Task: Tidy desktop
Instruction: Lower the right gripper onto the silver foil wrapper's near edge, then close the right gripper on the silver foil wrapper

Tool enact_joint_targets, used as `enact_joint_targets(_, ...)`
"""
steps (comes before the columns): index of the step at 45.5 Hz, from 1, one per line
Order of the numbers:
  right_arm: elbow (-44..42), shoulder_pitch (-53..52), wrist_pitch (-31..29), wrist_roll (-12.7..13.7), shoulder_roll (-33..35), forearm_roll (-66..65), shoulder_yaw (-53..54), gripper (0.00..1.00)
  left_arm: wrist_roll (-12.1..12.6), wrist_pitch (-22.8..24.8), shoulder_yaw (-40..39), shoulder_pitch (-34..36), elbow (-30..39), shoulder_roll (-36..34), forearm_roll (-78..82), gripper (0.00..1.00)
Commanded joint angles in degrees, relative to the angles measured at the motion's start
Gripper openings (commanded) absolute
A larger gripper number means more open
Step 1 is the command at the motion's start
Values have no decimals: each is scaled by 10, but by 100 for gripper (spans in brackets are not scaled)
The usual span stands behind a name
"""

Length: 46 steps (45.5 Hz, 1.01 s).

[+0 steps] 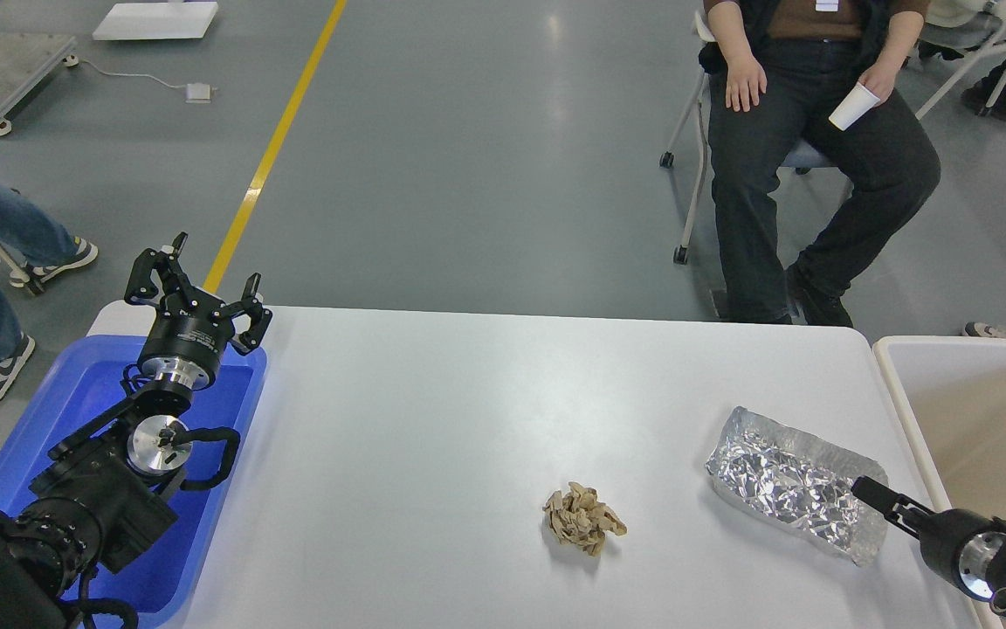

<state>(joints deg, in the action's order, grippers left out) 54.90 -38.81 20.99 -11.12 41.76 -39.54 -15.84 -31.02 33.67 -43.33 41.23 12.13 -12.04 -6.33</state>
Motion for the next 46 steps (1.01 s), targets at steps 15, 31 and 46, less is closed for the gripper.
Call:
enact_joint_targets(15,-42,2,-12,-23,-32,-32,-2,94,0,0,0,1,0,0,0,100)
enact_joint_targets(31,-48,5,-39,-24,-32,-32,-3,37,0,1,0,1,0,0,0,100)
enact_joint_targets(46,-56,-2,-48,-25,-29,-25,-24,0,0,1,0,1,0,0,0,100)
